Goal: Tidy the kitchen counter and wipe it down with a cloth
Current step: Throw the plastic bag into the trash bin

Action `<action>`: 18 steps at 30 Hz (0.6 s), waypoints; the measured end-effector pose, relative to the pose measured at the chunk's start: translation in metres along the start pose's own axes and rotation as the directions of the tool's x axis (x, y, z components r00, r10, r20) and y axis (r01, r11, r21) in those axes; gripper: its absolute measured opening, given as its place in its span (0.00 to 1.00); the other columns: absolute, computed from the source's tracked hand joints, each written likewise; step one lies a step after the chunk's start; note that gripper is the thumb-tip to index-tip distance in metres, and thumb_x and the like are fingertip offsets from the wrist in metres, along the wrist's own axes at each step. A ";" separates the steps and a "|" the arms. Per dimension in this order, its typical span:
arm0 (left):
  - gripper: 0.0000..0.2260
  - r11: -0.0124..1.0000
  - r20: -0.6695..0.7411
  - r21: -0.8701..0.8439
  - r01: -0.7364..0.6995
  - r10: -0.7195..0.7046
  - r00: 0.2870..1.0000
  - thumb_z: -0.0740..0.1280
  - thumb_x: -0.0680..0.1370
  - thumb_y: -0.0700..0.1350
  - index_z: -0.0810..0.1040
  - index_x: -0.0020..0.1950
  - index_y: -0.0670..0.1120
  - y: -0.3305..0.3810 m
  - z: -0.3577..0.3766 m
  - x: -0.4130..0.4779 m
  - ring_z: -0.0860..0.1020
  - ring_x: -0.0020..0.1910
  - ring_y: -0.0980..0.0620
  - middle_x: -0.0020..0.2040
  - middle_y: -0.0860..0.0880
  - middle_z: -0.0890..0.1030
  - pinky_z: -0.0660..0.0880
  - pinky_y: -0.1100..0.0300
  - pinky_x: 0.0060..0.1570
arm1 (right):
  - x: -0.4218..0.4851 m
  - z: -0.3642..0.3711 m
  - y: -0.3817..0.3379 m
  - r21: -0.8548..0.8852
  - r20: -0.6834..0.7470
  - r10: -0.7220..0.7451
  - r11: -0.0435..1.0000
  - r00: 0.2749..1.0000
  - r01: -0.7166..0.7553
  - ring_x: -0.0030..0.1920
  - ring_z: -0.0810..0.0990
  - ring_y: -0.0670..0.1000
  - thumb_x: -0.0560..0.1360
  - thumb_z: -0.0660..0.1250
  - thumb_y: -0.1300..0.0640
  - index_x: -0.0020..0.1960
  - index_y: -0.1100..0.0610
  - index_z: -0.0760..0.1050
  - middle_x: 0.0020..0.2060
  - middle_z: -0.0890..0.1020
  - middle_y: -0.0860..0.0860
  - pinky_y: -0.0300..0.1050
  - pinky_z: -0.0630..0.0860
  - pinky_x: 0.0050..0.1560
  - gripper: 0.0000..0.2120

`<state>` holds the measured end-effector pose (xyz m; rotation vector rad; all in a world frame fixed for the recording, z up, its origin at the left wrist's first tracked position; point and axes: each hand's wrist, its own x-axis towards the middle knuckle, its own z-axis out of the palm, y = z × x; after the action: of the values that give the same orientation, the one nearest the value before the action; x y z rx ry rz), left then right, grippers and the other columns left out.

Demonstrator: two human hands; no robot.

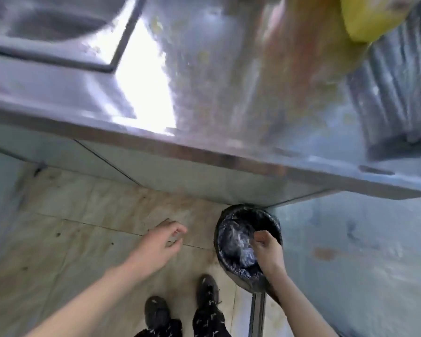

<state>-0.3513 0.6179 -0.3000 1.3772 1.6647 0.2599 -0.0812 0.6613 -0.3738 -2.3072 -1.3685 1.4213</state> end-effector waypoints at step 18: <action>0.14 0.975 -0.344 0.011 -0.223 0.213 0.914 0.68 0.75 0.42 0.73 0.60 0.48 0.197 -0.279 -0.003 0.75 0.52 0.58 0.55 0.53 0.70 0.71 0.68 0.52 | -0.128 -0.164 -0.371 -0.128 0.015 -0.691 0.715 0.722 0.687 0.62 0.72 0.50 0.74 0.68 0.53 0.65 0.55 0.69 0.62 0.72 0.51 0.42 0.68 0.59 0.21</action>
<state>-0.4297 0.7893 -0.0155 1.5646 1.7762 0.6860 -0.2123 0.8421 -0.0118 -1.5414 -2.0522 1.0499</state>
